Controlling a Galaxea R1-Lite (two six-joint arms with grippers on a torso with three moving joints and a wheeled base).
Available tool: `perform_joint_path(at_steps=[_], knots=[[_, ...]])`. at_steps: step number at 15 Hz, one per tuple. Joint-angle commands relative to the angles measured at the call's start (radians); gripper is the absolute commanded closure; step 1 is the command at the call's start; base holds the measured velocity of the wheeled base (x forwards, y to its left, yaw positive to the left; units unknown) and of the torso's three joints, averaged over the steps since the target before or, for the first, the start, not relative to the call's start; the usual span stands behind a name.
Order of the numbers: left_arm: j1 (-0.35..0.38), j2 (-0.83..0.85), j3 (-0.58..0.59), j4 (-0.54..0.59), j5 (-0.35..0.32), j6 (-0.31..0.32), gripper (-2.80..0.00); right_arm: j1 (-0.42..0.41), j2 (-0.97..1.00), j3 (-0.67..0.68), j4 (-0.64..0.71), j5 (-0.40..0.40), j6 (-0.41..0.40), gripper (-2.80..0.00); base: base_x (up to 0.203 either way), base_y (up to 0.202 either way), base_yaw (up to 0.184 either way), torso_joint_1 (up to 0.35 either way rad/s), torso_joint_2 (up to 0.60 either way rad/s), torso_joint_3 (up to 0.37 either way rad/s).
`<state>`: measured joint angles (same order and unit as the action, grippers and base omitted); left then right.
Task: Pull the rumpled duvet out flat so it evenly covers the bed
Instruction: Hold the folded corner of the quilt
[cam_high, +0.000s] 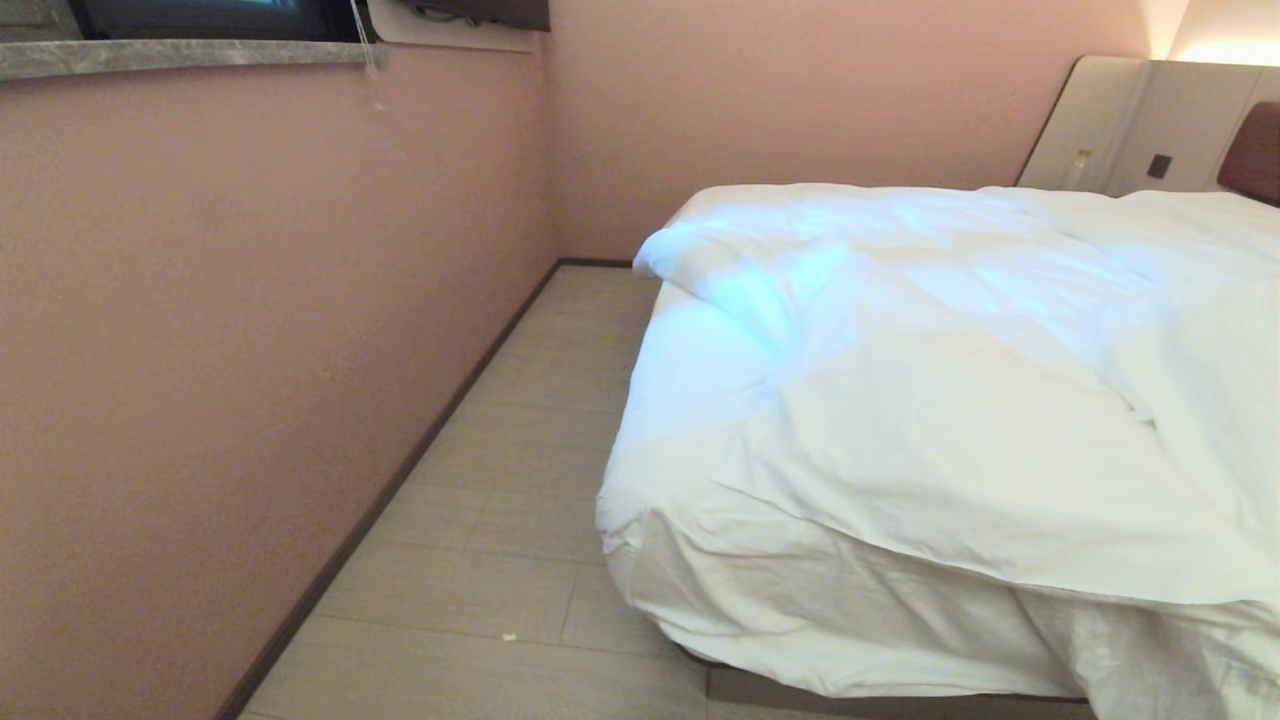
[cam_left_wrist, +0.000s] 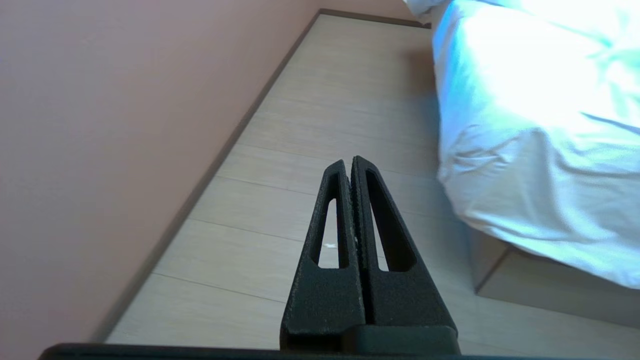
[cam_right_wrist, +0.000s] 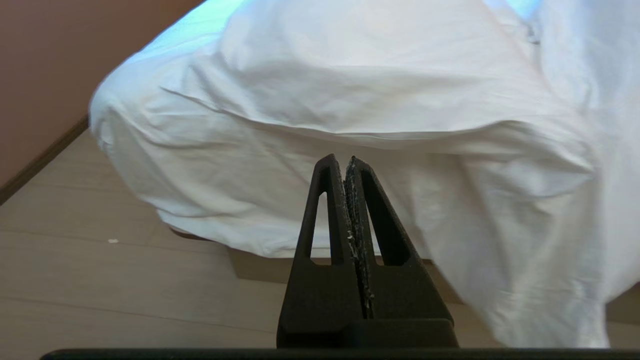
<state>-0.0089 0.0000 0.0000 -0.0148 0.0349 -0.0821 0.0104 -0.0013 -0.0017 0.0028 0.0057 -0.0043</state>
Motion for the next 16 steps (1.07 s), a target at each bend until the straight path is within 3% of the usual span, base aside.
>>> perform_joint_path(at_steps=[1, 8, 16], knots=[[0.000, 0.000, 0.000, -0.001, 0.000, -0.001, 0.00, 0.000, 0.001, 0.000, 0.000, 0.000, 0.000, 0.00, 0.000, -0.192, -0.003, -0.002, 0.01, -0.002], [0.000, 0.000, 0.000, -0.001, 0.000, -0.002, 0.00, 0.000, 0.001, 0.000, 0.000, 0.000, 0.000, 0.00, 0.000, -0.185, -0.001, -0.001, 0.00, 0.001], [0.000, 0.000, 0.000, 0.003, 0.002, -0.004, 0.00, 0.000, 0.001, 0.000, 0.000, 0.000, 0.001, 0.00, 0.000, -0.011, 0.000, 0.000, 0.00, 0.000]])
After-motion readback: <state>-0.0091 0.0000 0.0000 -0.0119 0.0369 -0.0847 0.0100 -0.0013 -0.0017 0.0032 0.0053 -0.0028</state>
